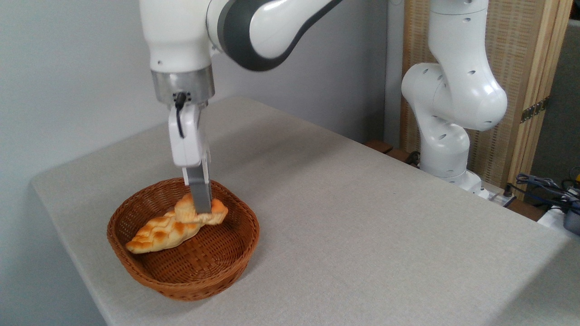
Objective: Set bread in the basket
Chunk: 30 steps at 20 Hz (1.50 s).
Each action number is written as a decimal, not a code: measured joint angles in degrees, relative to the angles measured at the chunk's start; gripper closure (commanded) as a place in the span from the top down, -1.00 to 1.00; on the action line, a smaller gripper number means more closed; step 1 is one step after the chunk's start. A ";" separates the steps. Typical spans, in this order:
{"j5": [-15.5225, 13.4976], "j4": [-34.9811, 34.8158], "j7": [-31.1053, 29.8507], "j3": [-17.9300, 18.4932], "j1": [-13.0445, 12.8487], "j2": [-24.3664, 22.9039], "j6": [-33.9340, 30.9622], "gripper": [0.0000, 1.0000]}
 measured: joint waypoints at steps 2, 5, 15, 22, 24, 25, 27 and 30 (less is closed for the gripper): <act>1.15 -0.02 1.40 0.00 0.00 1.00 0.16 1.00; 1.46 -0.03 1.74 -0.01 -0.01 1.87 0.22 1.00; 1.22 0.79 1.32 0.02 0.16 2.24 1.22 1.00; -6.53 5.50 -1.10 5.62 2.71 -4.41 -13.70 1.00; -8.03 8.89 -3.76 7.40 2.92 -4.99 -20.24 1.00; -8.24 10.11 -6.47 7.87 2.96 -5.06 -22.20 1.00; -8.40 11.23 -13.25 7.80 2.91 -5.01 -23.44 1.00; -8.50 12.14 -21.95 7.29 2.53 -4.63 -23.45 1.00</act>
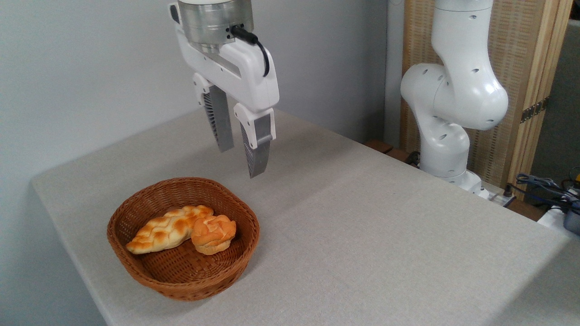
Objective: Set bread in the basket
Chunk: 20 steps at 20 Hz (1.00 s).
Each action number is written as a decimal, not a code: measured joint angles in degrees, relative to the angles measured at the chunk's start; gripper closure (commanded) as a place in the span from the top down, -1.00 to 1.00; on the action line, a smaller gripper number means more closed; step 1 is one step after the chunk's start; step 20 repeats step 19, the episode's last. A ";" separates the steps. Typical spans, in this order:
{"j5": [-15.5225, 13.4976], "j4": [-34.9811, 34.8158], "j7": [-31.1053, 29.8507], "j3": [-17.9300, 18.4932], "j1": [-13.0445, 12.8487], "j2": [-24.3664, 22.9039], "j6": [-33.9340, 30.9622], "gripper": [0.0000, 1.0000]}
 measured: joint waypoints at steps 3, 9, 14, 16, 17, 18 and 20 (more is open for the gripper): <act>0.00 0.78 -3.57 -1.07 -0.12 0.03 0.00 1.00; 4.96 1.10 -4.64 -5.87 -0.10 -0.02 -0.02 1.00; 6.74 1.10 -4.75 -6.56 0.06 -0.02 -0.04 1.00; 6.77 1.10 -4.75 -6.37 0.17 -0.02 -0.04 1.00; 6.77 1.10 -4.75 -6.37 0.23 -0.02 -0.05 1.00; 6.77 1.10 -4.75 -6.37 0.25 -0.02 -0.05 1.00; 6.77 1.10 -4.75 -6.36 0.26 -0.02 -0.05 1.00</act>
